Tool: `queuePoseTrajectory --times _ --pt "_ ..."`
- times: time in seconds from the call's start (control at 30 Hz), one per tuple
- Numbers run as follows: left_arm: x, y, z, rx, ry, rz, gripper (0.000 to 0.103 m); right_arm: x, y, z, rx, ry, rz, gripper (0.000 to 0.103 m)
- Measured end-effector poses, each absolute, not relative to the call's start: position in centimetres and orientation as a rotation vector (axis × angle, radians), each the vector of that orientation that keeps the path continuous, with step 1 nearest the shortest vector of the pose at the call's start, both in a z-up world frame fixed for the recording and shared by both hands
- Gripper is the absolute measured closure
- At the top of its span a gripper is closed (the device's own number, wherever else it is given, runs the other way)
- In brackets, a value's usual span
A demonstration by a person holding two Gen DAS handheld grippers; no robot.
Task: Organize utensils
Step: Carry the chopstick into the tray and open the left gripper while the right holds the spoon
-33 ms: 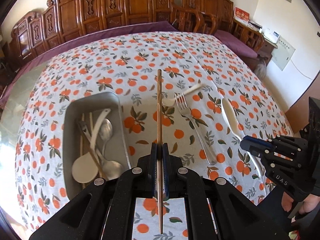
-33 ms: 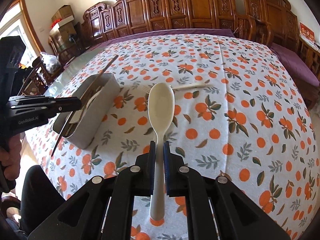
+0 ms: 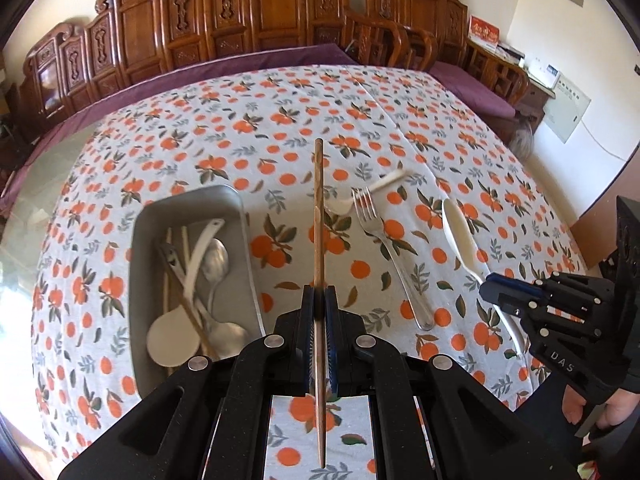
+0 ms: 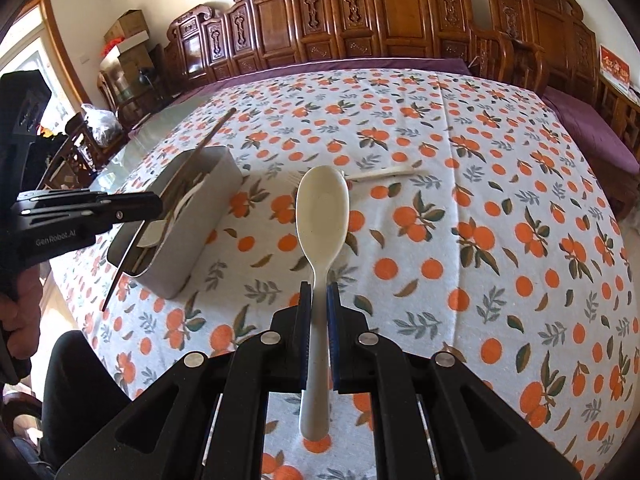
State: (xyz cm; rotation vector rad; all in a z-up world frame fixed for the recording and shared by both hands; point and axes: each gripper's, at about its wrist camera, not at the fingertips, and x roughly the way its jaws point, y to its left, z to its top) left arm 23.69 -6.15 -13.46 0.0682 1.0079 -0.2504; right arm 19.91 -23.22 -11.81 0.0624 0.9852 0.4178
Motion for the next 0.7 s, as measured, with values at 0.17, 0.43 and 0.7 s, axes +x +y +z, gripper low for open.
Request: queuePoseTrajectory --times 0.17,0.43,0.7 --pt "23.9 -4.7 -12.8 0.059 0.992 -0.24 0.099 20.1 -22.4 -11.6 0.06 0.983 0.43 0.094" --pt "25.1 -1.9 -12.6 0.052 0.989 -0.223 0.099 20.5 -21.7 -11.5 0.06 0.981 0.442 0.094" --pt "26.6 0.8 -13.5 0.044 1.003 -0.185 0.099 20.8 -21.2 -12.0 0.063 0.992 0.449 0.094"
